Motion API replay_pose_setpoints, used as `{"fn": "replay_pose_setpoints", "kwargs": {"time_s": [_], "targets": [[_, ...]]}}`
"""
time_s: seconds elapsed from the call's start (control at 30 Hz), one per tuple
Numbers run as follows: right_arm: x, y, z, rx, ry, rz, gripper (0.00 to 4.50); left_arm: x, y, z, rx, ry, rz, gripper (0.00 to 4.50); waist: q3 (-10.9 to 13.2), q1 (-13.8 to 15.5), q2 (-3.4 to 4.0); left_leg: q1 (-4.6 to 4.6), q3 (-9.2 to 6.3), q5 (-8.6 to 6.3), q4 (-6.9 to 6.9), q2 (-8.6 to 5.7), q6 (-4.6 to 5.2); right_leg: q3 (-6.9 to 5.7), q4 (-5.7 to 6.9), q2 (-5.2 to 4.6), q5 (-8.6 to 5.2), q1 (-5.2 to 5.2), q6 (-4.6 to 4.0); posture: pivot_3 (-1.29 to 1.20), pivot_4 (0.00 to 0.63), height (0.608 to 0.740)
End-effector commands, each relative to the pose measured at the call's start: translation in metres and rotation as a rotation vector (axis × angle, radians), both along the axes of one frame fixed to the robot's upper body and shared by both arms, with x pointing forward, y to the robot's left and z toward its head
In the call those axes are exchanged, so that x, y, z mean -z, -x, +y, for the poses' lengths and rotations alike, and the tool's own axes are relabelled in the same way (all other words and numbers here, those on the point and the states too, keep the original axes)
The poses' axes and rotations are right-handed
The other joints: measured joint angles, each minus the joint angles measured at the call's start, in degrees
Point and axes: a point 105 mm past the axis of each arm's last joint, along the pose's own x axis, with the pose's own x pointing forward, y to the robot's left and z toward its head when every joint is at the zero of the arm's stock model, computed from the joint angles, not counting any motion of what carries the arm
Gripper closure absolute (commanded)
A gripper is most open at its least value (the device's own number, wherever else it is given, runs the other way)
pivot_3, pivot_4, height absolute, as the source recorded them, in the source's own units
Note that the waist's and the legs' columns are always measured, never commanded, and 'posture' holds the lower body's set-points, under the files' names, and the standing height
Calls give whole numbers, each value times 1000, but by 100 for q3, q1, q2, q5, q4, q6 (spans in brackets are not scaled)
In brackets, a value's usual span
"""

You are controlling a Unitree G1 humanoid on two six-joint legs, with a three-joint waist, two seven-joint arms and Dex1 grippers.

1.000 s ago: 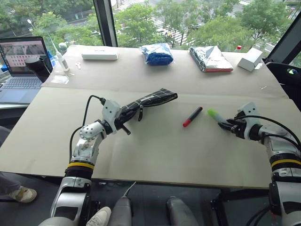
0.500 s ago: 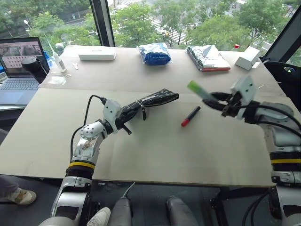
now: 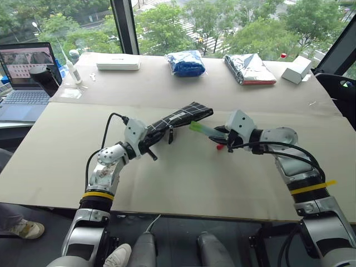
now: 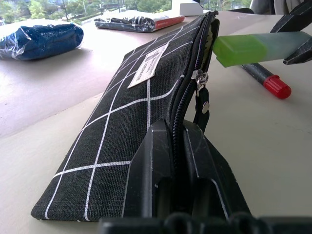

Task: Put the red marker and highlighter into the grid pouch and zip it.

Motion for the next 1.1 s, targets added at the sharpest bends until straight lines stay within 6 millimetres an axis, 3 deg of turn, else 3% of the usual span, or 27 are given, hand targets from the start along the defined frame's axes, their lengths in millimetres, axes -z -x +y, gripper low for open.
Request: {"fn": "replay_pose_setpoints", "kwargs": {"time_s": [0.03, 0.13, 0.27, 0.63, 0.73, 0.97, 1.1], "targets": [[-23, 1, -7, -11, -26, -57, 3432, -9, 2, 2, 6, -21, -57, 4500, 0, -1, 0, 0, 0, 0, 0, 0, 0, 0, 0, 0, 0, 0, 0, 0, 150, 740], [-28, 6, -9, -30, -58, -40, 3432, -8, 2, 4, 2, -24, -55, 4500, 0, -1, 0, 0, 0, 0, 0, 0, 0, 0, 0, 0, 0, 0, 0, 0, 150, 740], [-24, -3, -19, 29, -14, -47, 3432, -7, 2, 4, 3, -24, -56, 4500, 0, 1, 0, 0, 0, 0, 0, 0, 0, 0, 0, 0, 0, 1, 0, 0, 150, 740], [-20, -15, -10, 40, 34, -59, 3432, -7, 4, -1, 21, -23, -54, 4500, 0, -8, 0, 0, 0, 0, -1, 0, 0, 0, 1, 0, 0, -2, 0, 0, 150, 740], [-20, -18, 3, 11, 66, -75, 3432, -6, 5, -2, 33, -26, -49, 4500, 0, -11, 0, 0, 0, 0, -1, 0, 0, 0, 1, 0, 0, -2, 0, 0, 150, 740], [-2, -13, 59, -141, 263, -183, 3432, -5, 4, -6, 51, -26, -45, 4500, 0, -22, 0, -2, 0, 0, -4, 1, 0, 0, 6, 2, 0, -11, 0, 0, 150, 740], [-8, -18, 77, -166, 344, -295, 3432, -6, 4, -9, 61, -24, -46, 4500, 0, -6, 0, -28, 1, 2, 4, 0, -3, 0, 16, 0, 1, -38, -1, 0, 150, 740]]}}
